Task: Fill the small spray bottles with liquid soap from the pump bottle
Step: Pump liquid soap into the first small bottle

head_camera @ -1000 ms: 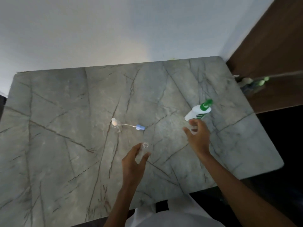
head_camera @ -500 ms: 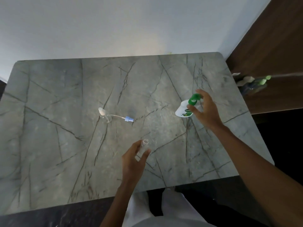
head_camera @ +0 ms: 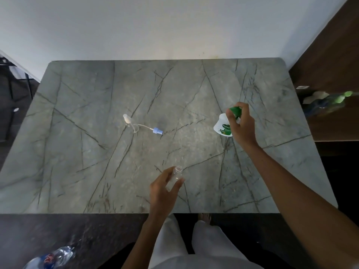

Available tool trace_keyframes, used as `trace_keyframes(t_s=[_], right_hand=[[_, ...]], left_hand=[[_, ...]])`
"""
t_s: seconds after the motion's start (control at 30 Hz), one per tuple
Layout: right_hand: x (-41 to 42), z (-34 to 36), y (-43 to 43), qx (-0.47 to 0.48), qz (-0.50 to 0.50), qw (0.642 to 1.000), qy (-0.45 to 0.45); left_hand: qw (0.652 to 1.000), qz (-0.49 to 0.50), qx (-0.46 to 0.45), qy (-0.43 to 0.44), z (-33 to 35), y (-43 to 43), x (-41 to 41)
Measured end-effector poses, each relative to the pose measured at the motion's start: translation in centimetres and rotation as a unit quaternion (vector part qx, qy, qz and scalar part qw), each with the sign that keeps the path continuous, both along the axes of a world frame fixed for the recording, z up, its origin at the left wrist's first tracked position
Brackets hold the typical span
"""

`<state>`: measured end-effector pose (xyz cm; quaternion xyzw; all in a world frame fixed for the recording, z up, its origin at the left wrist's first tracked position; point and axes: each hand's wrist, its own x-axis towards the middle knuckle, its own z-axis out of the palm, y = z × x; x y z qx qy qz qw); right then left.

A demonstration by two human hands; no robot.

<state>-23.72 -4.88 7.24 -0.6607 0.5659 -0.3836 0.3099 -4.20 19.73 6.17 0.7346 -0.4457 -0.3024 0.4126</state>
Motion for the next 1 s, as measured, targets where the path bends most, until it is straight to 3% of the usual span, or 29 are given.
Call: trace_keyframes(t_s=[0.3, 0.43, 0.63, 0.83, 1.0], right_hand=[[-0.9, -1.0, 0.0, 0.003, 0.063, 0.998, -0.021], [-2.4, -2.8, 0.1, -0.003, 0.12, 0.993, 0.015], [-2.3, -2.7, 0.1, -0.012, 0.084, 0.996, 0.016], [-2.0, -3.3, 2.2, -0.054, 0.141, 0.986, 0.067], [-1.0, -4.6, 3.9, -0.055, 0.176, 0.983, 0.011]], left_hand=[[1.0, 0.008, -0.014, -0.013, 0.0, 0.2, -0.6], [0.999, 0.022, -0.021, -0.01, 0.1, 0.2, -1.0], [0.999, 0.024, -0.032, -0.017, 0.2, 0.2, -1.4], [0.996, 0.0, -0.079, -0.037, 0.4, -2.0, -0.1], [0.988, -0.035, -0.129, -0.076, -2.0, -6.0, 2.1]])
